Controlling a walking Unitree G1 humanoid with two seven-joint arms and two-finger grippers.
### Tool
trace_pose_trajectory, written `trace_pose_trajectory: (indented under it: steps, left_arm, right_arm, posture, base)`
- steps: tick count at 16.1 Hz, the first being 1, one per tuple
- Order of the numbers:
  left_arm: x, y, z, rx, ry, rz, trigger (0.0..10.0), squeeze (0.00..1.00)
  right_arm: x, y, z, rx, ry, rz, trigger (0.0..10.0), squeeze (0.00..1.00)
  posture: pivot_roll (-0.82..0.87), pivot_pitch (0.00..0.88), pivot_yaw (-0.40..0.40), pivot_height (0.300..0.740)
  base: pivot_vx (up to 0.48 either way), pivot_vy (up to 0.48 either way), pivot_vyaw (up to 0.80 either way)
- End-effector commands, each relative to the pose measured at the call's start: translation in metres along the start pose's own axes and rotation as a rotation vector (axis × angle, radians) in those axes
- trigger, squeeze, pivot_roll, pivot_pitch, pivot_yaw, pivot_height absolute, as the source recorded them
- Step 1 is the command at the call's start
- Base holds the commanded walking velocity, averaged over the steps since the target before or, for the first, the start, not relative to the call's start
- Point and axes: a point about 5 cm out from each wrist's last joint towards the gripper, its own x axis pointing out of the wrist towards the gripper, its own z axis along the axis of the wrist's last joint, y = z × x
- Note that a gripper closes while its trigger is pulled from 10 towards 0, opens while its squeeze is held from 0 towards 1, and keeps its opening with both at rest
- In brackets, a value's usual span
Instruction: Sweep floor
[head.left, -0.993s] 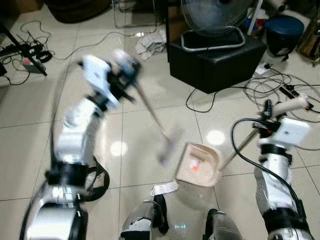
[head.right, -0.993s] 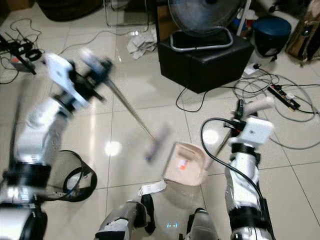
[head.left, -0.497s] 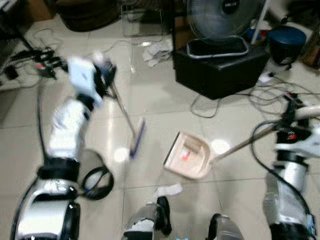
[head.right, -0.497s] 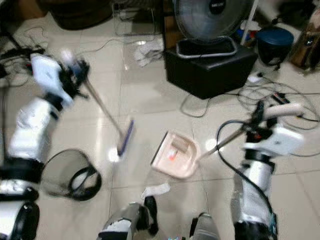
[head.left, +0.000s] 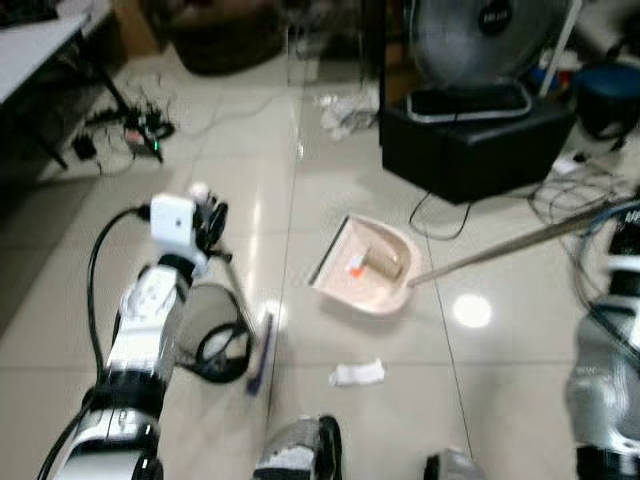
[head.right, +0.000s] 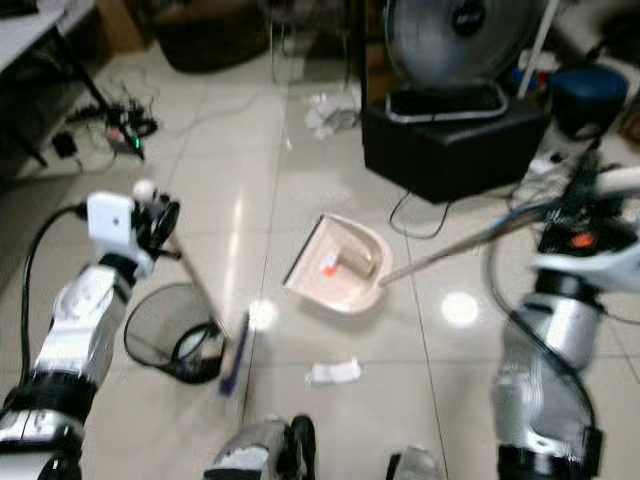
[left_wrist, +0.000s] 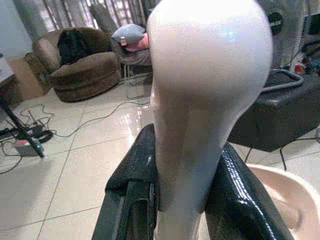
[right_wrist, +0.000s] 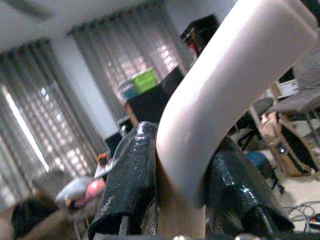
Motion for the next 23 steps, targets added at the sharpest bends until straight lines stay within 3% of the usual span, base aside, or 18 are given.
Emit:
trace_pose_trajectory:
  steps: [1,4,7,11,13,20,23]
  left_arm:
    - [-0.003,0.007,0.007,0.020,-0.039,0.027,10.0,0.00]
    - [-0.028,0.009,-0.007,0.005,0.003,0.035,10.0,0.00]
    - [-0.045,0.003,-0.015,0.008,0.048,0.043,10.0,0.00]
    - [-0.047,-0.004,-0.009,0.013,0.035,0.085,10.0,0.00]
    - [-0.044,-0.009,0.000,0.051,0.017,0.056,10.0,0.00]
    - [-0.045,-0.012,0.007,0.048,0.006,0.077,10.0,0.00]
    - [-0.050,-0.008,0.006,0.059,0.012,0.074,10.0,0.00]
  right_arm:
    - [0.010,0.008,0.021,0.066,-0.083,0.007,10.0,0.00]
    - [0.024,0.024,0.025,0.165,0.005,0.059,10.0,0.00]
    - [0.036,0.044,0.035,0.173,0.017,0.144,10.0,0.00]
    - [0.052,0.057,0.040,0.215,0.050,0.188,10.0,0.00]
    - [0.055,0.061,0.038,0.230,0.068,0.198,10.0,0.00]
    - [0.056,0.060,0.029,0.283,0.108,0.158,10.0,0.00]
    - [0.053,0.054,0.027,0.297,0.108,0.129,10.0,0.00]
  posture:
    - [-0.03,0.057,0.178,0.740]
    - [-0.03,0.038,0.160,0.740]
    - [-0.02,0.025,0.135,0.740]
    - [-0.01,0.002,0.092,0.740]
    - [-0.01,0.003,0.079,0.740]
    - [-0.01,0.000,0.084,0.740]
    - [0.00,0.000,0.086,0.740]
  base:
    - [0.000,0.000,0.00]
    - [0.000,0.000,0.00]
    - [0.000,0.000,0.00]
    - [0.000,0.000,0.26]
    - [0.000,0.000,0.75]
    - [0.000,0.000,0.80]
    - [0.000,0.000,0.20]
